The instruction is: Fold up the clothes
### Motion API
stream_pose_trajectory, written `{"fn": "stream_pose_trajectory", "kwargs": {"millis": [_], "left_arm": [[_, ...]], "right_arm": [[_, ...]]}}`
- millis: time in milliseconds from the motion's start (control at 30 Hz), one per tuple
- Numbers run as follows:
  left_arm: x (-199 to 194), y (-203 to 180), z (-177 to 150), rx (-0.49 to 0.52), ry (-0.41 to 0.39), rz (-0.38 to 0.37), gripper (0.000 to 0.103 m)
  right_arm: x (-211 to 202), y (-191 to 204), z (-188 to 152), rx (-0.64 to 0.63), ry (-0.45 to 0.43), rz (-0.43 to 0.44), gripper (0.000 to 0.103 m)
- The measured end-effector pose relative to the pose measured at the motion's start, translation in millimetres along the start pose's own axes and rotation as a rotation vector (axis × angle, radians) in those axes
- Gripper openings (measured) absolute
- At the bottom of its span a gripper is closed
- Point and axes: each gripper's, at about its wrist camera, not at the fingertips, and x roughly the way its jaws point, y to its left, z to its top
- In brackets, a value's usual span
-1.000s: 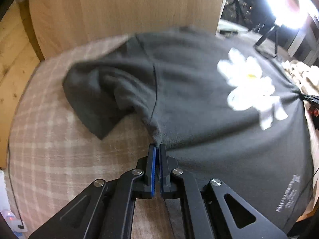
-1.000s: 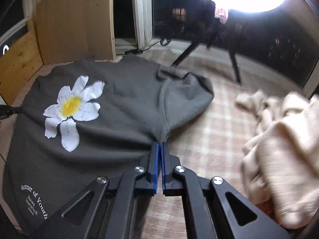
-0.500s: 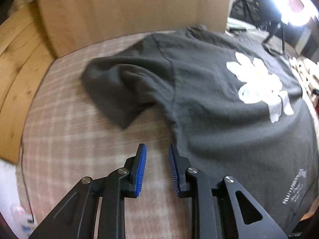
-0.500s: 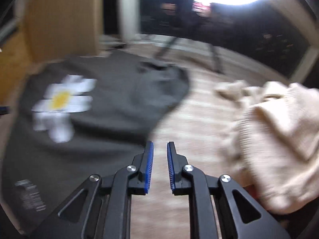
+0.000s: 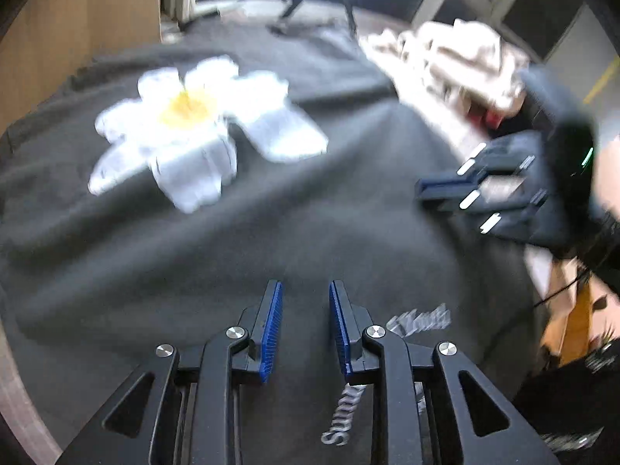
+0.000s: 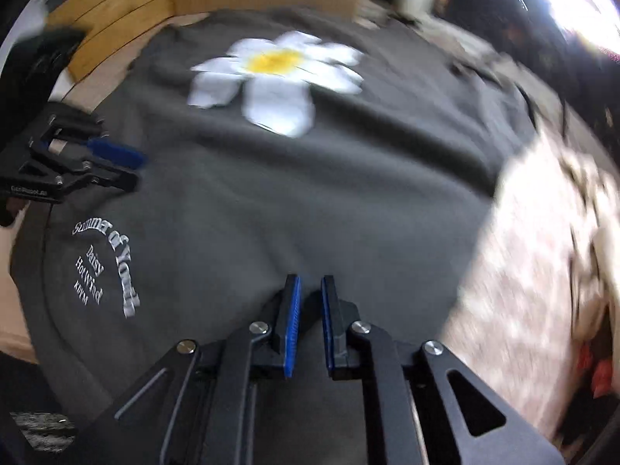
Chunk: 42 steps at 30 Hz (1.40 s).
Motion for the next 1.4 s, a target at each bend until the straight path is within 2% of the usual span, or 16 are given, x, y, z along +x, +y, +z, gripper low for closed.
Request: {"fn": "stream_pose_trajectory", "kwargs": {"millis": [67,167,267,300,367,433,500,567,667,767,933,967,1067,1167,1233,1400], "left_arm": [[-3.1,8.8,-5.4,-0.02,0.017,0.005,0.022],[-23.9,28.4,-11.5,-0.063,0.009,0.058,0.021],[-59.0,67.3,-1.8,-0.125,-0.06,0.146,0.023],[-68.8,82.3,5.8,-0.142,-0.082,0.182,0.025],[-83.6,115.6,25.6,-0.169,-0.116,0.252,0.039],[-83.9,141.8,43.5,-0.183,-0.126,0.259,0.039],[-73.3,165.7,60.0,-0.189,-0.141,0.243,0.039],[-53.5,186.7,67.5,-0.214,-0.105,0.233,0.038],[-34.2,201.6,65.6,-0.206,-0.032,0.343,0.031],[-54.6,208.1,57.1,-0.21,-0.066,0.409,0.031],[-125.4,223.1,35.7,-0.331,-0.234,0.416,0.034],[-129.5,224.6,33.1,-0.324,-0.23,0.42,0.035],[-128.7,234.7,24.9,-0.316,-0.183,0.523,0.035],[-129.1,257.1,5.7,-0.432,-0.189,0.477,0.042],[-124.9,267.3,-12.8,-0.488,-0.159,0.459,0.043],[-112.1,271.3,-44.5,-0.481,-0.124,0.46,0.043]], "right_arm": [[-8.6,-22.6,-10.5,0.088,0.014,0.014,0.012],[-14.0,-36.7,-16.8,0.09,0.063,-0.012,0.012],[-36.7,-57.4,8.3,0.133,-0.045,-0.051,0.015],[-41.1,-64.8,20.3,0.154,-0.081,-0.052,0.026],[-40.0,-78.2,46.9,0.194,-0.147,-0.033,0.032],[-26.1,-90.6,73.8,0.233,-0.185,-0.008,0.031],[-0.7,-100.9,91.3,0.258,-0.15,0.022,0.031],[15.8,-111.8,96.6,0.256,-0.089,-0.032,0.029],[-3.9,-140.8,86.1,0.33,-0.135,-0.121,0.028],[-31.1,-165.4,72.0,0.439,-0.176,-0.103,0.028],[-28.4,-117.3,86.1,0.271,-0.174,-0.038,0.028],[-21.3,-104.2,93.0,0.237,-0.159,-0.012,0.028],[2.1,-69.8,119.3,0.138,-0.128,0.02,0.028],[13.5,-31.6,140.0,0.076,-0.105,0.104,0.028],[19.3,0.3,153.4,0.008,-0.108,0.104,0.028],[32.8,58.7,191.7,-0.066,-0.112,0.094,0.028]]}}
